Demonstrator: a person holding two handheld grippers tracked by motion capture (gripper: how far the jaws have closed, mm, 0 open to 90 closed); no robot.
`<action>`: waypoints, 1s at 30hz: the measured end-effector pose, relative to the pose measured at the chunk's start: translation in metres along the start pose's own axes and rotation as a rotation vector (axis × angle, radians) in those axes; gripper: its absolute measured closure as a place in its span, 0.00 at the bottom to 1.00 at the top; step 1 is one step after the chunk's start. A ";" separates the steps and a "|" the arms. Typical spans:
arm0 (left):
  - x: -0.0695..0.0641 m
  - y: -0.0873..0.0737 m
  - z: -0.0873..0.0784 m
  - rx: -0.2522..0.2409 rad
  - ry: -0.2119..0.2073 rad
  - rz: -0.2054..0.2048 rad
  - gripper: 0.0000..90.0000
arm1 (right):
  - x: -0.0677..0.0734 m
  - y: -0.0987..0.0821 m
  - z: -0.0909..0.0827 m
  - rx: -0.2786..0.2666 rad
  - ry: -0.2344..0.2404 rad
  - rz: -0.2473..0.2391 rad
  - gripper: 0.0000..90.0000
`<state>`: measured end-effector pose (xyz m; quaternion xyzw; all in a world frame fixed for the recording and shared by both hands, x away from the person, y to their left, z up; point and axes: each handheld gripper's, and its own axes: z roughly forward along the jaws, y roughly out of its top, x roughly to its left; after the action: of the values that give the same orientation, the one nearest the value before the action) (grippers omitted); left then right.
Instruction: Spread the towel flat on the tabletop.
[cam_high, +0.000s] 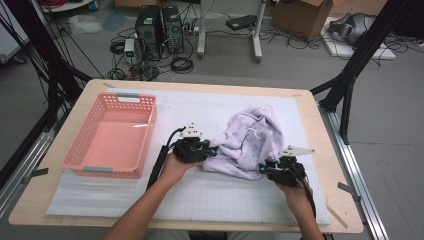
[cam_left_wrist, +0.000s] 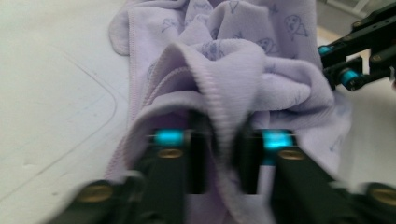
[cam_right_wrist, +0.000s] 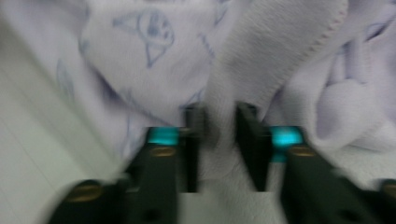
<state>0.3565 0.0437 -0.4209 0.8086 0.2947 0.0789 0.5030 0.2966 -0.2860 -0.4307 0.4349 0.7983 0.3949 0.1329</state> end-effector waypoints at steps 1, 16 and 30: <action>0.001 0.000 -0.001 -0.001 -0.003 -0.013 0.93 | 0.001 0.000 0.002 0.022 -0.007 -0.036 0.93; -0.004 0.003 -0.010 -0.015 -0.040 -0.027 0.81 | -0.017 -0.020 -0.083 -0.021 -0.181 0.000 0.96; -0.004 0.002 0.005 -0.055 0.037 -0.018 0.97 | -0.016 -0.002 -0.070 -0.061 -0.220 0.028 0.52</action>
<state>0.3562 0.0368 -0.4206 0.7901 0.3091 0.0973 0.5203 0.2663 -0.3358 -0.3888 0.4826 0.7603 0.3708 0.2273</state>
